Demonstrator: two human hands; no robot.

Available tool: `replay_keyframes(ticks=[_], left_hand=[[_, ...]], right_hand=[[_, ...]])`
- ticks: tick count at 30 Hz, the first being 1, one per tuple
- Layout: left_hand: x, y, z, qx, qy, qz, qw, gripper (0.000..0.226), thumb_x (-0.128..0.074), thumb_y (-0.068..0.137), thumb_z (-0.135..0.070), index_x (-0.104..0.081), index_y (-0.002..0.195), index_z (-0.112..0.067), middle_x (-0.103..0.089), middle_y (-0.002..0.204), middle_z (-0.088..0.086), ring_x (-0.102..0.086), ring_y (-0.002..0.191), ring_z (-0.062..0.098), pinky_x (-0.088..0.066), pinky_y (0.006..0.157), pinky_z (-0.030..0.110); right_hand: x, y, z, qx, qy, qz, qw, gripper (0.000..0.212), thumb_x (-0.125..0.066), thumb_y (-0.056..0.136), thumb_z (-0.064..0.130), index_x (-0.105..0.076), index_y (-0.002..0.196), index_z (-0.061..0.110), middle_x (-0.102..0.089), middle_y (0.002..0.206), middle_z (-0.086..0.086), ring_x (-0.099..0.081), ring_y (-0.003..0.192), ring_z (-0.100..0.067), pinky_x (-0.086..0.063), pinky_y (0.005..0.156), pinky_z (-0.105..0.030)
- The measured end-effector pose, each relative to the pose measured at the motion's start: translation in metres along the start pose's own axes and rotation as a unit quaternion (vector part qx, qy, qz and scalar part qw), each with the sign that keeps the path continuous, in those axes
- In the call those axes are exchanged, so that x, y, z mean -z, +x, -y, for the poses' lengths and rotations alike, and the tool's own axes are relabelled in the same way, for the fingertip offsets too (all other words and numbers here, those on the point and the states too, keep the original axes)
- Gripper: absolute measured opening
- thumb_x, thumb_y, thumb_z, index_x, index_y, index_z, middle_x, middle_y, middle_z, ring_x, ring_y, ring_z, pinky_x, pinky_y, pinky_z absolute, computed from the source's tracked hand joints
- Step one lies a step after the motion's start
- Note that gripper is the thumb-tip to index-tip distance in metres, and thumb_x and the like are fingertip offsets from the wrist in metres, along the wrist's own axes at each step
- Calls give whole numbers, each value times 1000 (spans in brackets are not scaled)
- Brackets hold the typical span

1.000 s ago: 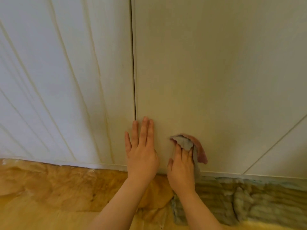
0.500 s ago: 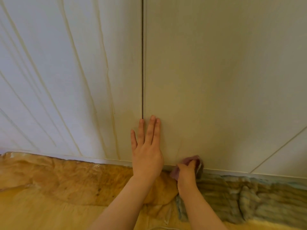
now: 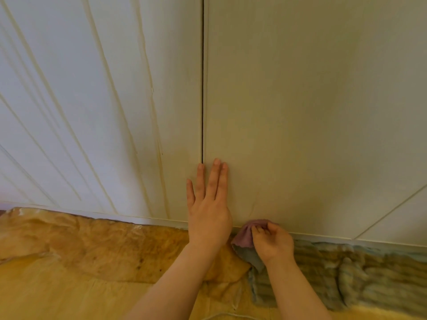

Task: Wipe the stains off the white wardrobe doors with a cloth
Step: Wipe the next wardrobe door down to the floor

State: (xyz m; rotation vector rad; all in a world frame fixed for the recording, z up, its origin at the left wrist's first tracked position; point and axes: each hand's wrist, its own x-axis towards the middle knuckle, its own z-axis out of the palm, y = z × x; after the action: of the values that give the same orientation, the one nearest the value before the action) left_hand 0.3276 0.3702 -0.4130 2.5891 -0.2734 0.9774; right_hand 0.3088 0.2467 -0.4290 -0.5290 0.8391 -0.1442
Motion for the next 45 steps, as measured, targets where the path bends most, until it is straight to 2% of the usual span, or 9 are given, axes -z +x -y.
replay_keyframes(ticks=[5, 8, 11, 16, 20, 25, 31, 35, 45], left_hand=[[-5, -1, -1, -2, -24, 7, 1000, 80, -28, 79, -23, 7, 151, -23, 11, 159, -9, 13, 145, 19, -11, 112, 50], [-8, -3, 2, -10, -7, 22, 1000, 83, -36, 85, -46, 7, 152, -20, 8, 159, -4, 11, 146, 22, -11, 113, 49], [-1, 2, 1, -21, -23, 6, 999, 56, -21, 99, -37, -15, 150, -15, -12, 157, 1, -9, 143, 28, -19, 109, 53], [10, 6, -4, -3, -81, -2, 997, 63, 2, 100, -47, -30, 140, -10, -29, 147, 10, -21, 136, 30, -17, 108, 47], [9, 6, -3, 1, -75, -21, 997, 46, -14, 101, -29, -29, 140, -10, -31, 147, 10, -23, 135, 30, -22, 107, 52], [14, 7, -8, 17, -72, -6, 997, 52, -20, 94, -27, -32, 140, -6, -35, 147, 13, -21, 135, 32, -27, 109, 53], [8, -7, -1, -79, -4, 50, 996, 83, -28, 75, -29, 0, 152, -19, 12, 158, -3, -15, 141, 27, -4, 114, 46], [10, -7, 9, -53, 38, 33, 997, 78, -27, 74, -13, -15, 151, -14, -10, 159, 1, 4, 146, 24, -5, 113, 48], [12, -13, 7, -57, 52, 60, 995, 72, -27, 72, -11, -28, 144, -13, -21, 152, 5, -19, 139, 31, -18, 106, 51]], right_hand=[[-22, -20, 5, -66, 43, 65, 995, 20, -37, 96, 6, -56, 90, 1, -54, 93, -9, -50, 91, -14, -36, 99, -31], [-46, -44, 19, -98, 58, 100, 988, 26, -45, 90, 7, -61, 111, 6, -63, 104, -3, -58, 98, -11, -42, 98, -33], [-64, -68, 51, -125, 95, 192, 969, 53, -49, 68, 1, -45, 121, 2, -51, 116, -22, -25, 138, -22, -20, 113, -34], [-80, -96, 77, -91, 100, 194, 972, 58, -32, 96, 19, -15, 141, -13, -23, 146, -30, -18, 139, -36, -12, 113, -40], [-73, -77, 60, -107, 78, 220, 967, 64, -45, 76, 14, -33, 135, -7, -42, 131, -26, -35, 130, -32, -17, 114, -37], [-43, -28, 23, -135, 100, 134, 977, 10, -40, 92, 11, -45, 86, 5, -39, 77, -6, -39, 70, -16, -37, 81, -23], [-15, 0, 1, -108, 193, 52, 974, 21, -34, 96, 11, -46, 79, 8, -39, 74, -5, -44, 79, -12, -35, 80, -18], [4, 7, 24, -39, 168, 34, 984, 22, -39, 75, -5, -37, 67, 16, -33, 68, 0, -33, 60, -9, -27, 58, -18], [15, 20, 6, -47, 76, 48, 995, 25, -36, 69, -11, -37, 68, 14, -35, 72, -2, -36, 67, -12, -33, 73, -20]])
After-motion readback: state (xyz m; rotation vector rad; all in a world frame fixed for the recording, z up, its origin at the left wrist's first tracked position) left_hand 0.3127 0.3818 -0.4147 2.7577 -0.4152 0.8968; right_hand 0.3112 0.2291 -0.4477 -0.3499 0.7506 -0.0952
